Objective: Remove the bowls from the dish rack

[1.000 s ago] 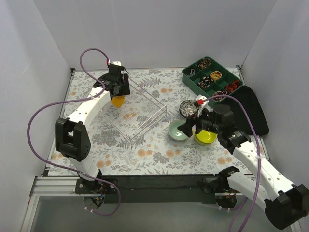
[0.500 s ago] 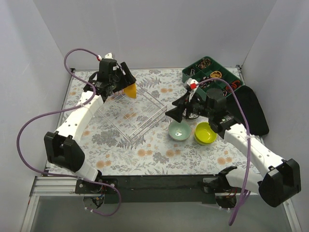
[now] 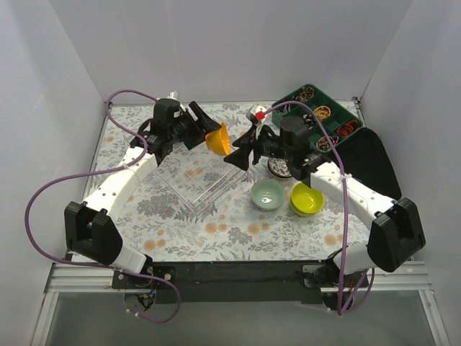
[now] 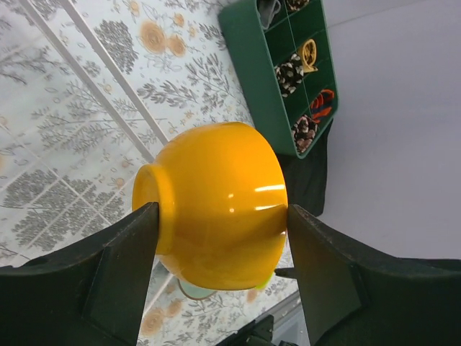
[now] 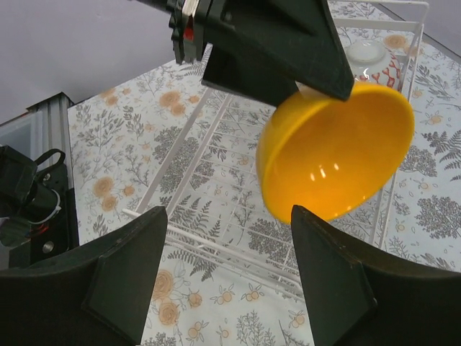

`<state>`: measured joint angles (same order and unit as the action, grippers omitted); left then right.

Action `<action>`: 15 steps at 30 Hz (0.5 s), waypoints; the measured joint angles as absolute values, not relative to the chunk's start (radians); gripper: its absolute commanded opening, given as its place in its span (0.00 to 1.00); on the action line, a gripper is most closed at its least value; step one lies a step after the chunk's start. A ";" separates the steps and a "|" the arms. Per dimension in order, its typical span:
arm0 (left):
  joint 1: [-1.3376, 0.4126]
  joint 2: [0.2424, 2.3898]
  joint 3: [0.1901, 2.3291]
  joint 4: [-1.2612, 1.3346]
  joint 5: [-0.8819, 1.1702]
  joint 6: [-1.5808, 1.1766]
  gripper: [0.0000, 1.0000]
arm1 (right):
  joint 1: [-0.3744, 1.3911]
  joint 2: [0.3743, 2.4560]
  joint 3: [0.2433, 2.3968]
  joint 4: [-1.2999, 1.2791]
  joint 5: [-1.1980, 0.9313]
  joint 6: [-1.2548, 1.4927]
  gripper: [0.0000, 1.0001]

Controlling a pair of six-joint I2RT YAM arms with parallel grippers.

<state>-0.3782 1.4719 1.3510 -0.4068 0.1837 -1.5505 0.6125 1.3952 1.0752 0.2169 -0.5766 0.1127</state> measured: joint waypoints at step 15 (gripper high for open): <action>-0.457 1.364 1.198 -0.276 0.224 -1.686 0.06 | 0.636 1.518 1.145 0.236 -0.582 0.125 0.17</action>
<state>-0.4568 1.3636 1.1976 -0.2760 0.2245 -1.6859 0.6361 1.5181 1.1454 0.2359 -0.5823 0.1253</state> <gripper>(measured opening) 0.666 0.401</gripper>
